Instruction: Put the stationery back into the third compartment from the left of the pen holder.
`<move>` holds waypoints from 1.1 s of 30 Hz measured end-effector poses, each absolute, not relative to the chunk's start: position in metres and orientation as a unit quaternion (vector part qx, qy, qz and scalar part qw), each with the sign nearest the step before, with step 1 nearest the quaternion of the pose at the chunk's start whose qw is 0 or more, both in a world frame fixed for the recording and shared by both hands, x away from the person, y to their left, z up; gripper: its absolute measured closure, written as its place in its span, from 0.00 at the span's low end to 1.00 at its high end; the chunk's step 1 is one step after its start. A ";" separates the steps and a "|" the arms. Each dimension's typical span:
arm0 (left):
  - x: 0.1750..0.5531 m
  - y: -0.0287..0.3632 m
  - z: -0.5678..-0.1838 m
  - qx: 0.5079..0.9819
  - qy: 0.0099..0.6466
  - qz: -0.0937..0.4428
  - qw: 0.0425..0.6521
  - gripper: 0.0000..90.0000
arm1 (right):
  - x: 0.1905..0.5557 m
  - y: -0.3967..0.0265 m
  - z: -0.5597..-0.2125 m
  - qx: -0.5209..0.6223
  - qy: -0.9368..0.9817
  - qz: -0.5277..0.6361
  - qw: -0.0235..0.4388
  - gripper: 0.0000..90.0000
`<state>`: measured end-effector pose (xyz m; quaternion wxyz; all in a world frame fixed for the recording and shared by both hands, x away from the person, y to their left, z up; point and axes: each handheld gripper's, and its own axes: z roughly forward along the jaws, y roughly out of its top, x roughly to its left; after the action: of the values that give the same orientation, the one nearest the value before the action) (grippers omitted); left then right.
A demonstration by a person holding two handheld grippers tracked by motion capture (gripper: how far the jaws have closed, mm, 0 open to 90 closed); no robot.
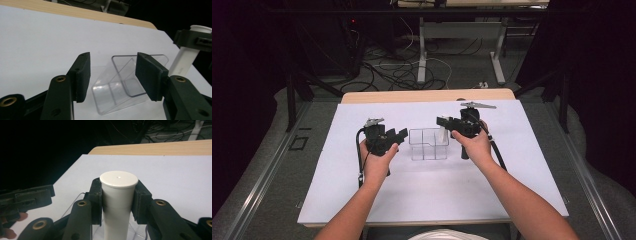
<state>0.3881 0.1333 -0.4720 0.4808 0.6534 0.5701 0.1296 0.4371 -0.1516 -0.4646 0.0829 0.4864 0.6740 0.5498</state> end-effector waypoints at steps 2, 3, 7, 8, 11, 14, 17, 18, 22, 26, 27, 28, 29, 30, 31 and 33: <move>0.388 0.137 -0.475 0.651 0.572 0.136 0.480 0.50 | 0.436 -0.150 -0.465 0.479 0.679 0.548 0.093 0.74; 0.388 0.138 -0.476 0.649 0.573 0.140 0.480 0.48 | 0.436 -0.149 -0.465 0.475 0.683 0.546 0.099 0.74; 0.389 0.143 -0.479 0.650 0.573 0.148 0.477 0.45 | 0.435 -0.145 -0.468 0.461 0.692 0.542 0.120 0.74; 0.388 0.144 -0.480 0.652 0.574 0.146 0.473 0.44 | 0.434 -0.144 -0.468 0.461 0.693 0.541 0.123 0.74; 0.389 0.146 -0.482 0.655 0.572 0.156 0.468 0.41 | 0.433 -0.141 -0.471 0.446 0.696 0.543 0.145 0.74; 0.390 0.149 -0.484 0.656 0.573 0.158 0.465 0.39 | 0.431 -0.140 -0.475 0.439 0.700 0.542 0.154 0.74; 0.391 0.151 -0.486 0.659 0.572 0.160 0.461 0.36 | 0.431 -0.140 -0.477 0.438 0.702 0.539 0.157 0.74; 0.392 0.151 -0.487 0.661 0.571 0.161 0.460 0.36 | 0.431 -0.140 -0.478 0.437 0.704 0.538 0.157 0.74; 0.393 0.153 -0.490 0.668 0.570 0.158 0.452 0.35 | 0.431 -0.139 -0.480 0.431 0.704 0.540 0.163 0.74; 0.396 0.156 -0.494 0.670 0.571 0.158 0.448 0.33 | 0.430 -0.138 -0.484 0.430 0.705 0.538 0.169 0.74; 0.396 0.157 -0.495 0.670 0.572 0.160 0.446 0.32 | 0.430 -0.139 -0.486 0.430 0.707 0.537 0.167 0.74; 0.397 0.157 -0.496 0.671 0.572 0.158 0.445 0.32 | 0.430 -0.139 -0.487 0.427 0.709 0.536 0.171 0.74; 0.398 0.158 -0.497 0.672 0.572 0.158 0.443 0.31 | 0.430 -0.139 -0.488 0.427 0.709 0.535 0.171 0.74; 0.398 0.159 -0.498 0.672 0.574 0.160 0.441 0.31 | 0.430 -0.139 -0.489 0.425 0.709 0.535 0.173 0.74; 0.398 0.159 -0.499 0.673 0.574 0.160 0.439 0.31 | 0.430 -0.139 -0.491 0.426 0.708 0.535 0.176 0.74; 0.399 0.160 -0.499 0.674 0.576 0.156 0.435 0.31 | 0.429 -0.139 -0.491 0.426 0.712 0.530 0.174 0.74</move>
<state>0.3989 0.1603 -0.4992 0.4345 0.6745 0.5761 0.1563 0.4294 -0.1390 -0.4913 0.1742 0.4264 0.7117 0.5304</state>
